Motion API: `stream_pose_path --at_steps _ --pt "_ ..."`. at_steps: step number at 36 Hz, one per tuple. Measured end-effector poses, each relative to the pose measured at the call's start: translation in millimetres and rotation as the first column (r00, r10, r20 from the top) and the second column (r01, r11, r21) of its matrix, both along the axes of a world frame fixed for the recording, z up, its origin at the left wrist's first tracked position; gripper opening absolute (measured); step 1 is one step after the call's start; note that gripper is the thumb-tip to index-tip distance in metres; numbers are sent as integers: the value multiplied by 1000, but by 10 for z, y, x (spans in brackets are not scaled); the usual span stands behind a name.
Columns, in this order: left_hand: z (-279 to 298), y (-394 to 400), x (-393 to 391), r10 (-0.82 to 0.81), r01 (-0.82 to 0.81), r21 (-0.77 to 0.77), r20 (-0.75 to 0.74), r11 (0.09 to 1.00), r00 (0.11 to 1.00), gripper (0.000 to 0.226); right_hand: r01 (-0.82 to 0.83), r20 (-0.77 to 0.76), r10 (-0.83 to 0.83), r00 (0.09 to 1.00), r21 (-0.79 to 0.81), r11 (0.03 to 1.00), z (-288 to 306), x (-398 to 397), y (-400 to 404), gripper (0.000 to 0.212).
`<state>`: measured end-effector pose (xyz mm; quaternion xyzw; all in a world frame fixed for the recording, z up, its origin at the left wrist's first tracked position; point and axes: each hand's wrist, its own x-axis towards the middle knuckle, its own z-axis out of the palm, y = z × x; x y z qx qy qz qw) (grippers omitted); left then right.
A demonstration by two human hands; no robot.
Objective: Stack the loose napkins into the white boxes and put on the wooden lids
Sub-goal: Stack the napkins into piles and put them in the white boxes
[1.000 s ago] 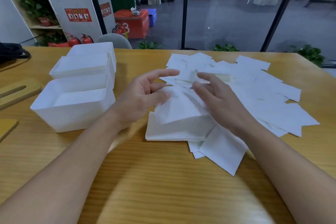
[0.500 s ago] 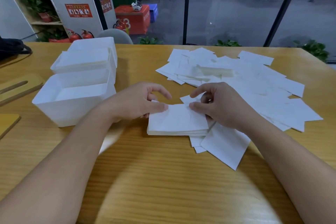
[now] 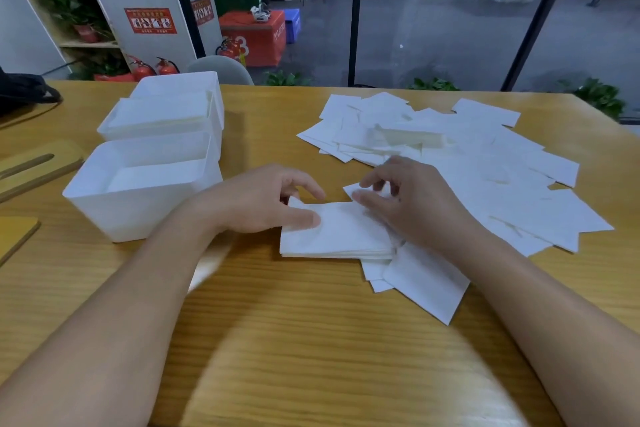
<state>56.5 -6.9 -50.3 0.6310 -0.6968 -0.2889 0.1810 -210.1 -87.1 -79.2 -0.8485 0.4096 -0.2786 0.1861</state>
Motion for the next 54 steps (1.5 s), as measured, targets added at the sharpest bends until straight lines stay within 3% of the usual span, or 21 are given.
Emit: stream_pose_path --at_steps 4,9,13,21,25,29,34,38,43,46,49,52,54 --pt "38 15 2 -37 38 -13 27 999 999 21 8 -207 -34 978 -125 992 -7 100 -128 49" --pt "15 -14 15 5 -4 -92 15 996 1000 17 31 -460 -63 886 -76 997 -67 165 -259 67" --pt "-65 -73 9 52 -48 -128 33 991 998 25 53 -491 -84 867 -76 996 -73 182 -290 78" --pt "-124 -79 -38 59 -58 -133 4 989 998 10 76 -494 -116 862 -101 992 -108 192 -301 70" --pt "-151 -94 -70 110 -107 -195 1 975 994 15 47 -395 -87 915 -109 993 -3 130 -247 80" --pt "-150 -114 -109 161 -193 -221 -154 956 975 34 -117 -177 107 978 -48 992 128 -23 -96 61" --pt "-88 -99 -192 224 -296 -142 -377 945 899 44 -308 68 305 950 48 950 160 -66 125 44" --pt "-92 -90 -195 289 -394 -130 -483 910 826 50 -374 86 371 925 21 927 218 -19 217 37" --pt "-109 -118 -99 313 -418 -40 -599 908 737 33 -396 26 395 918 21 918 257 -70 270 37" --pt "-108 -103 -113 274 -382 -40 -629 923 727 44 -389 53 386 921 38 921 297 -95 272 23" --pt "-95 -80 -160 236 -350 -42 -663 936 710 48 -340 198 327 924 32 940 301 -99 245 10" --pt "-91 -71 -191 191 -341 -88 -686 936 702 38 -209 338 209 918 -36 977 247 -93 150 20" --pt "-72 -50 -206 146 -332 -147 -686 932 713 30 -126 397 143 907 -70 990 229 -94 94 11"
